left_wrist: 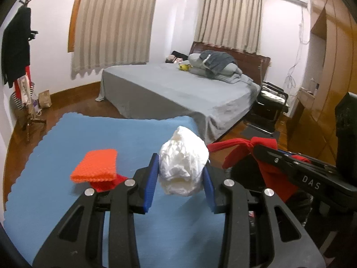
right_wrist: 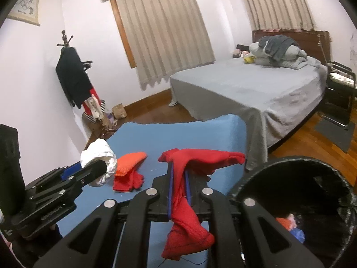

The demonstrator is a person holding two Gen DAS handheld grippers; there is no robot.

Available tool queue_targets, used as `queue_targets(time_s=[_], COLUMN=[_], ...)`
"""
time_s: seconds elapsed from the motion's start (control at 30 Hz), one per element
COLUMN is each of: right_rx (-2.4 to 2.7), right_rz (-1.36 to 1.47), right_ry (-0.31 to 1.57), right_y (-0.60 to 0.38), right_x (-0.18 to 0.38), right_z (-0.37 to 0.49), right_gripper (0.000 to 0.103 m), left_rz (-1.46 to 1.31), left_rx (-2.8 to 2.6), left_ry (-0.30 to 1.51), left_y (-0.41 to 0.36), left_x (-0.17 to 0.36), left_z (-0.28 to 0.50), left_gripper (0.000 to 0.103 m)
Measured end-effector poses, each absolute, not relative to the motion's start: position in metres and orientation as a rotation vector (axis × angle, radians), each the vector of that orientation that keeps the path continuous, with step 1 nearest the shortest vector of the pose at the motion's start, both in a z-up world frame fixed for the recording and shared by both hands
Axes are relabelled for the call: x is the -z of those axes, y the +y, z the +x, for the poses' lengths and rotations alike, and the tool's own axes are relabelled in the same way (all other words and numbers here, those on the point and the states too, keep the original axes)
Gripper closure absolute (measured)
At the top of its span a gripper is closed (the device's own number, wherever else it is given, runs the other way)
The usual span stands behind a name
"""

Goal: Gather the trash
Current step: 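Carry tissue and red glove over the bin and release both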

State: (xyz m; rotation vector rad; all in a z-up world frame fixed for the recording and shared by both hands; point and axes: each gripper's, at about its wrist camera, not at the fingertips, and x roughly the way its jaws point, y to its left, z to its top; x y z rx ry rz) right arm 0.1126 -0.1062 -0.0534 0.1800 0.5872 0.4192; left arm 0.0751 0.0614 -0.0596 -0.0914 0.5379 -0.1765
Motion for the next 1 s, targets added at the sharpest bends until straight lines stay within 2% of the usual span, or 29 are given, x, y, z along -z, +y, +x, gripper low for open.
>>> queue_targets(time_s=[0.5,1.0], right_rx=[-0.282,-0.130], right_rz=[0.207,0.222], right_ry=[0.536,0.558], right_y=[-0.177,-0.240], right_x=[0.042,0.058], right_z=[0.089,0.074], right_gripper=[0.094,0.094], left_rz=[-0.049,-0.008], left_rx=[0.323,0.464], left_ry=[0.506,0.509], left_y=[0.000,-0.080], left_x=[0.049,0.059], left_z=[0.072,0.080], left_gripper=[0.067,0.067])
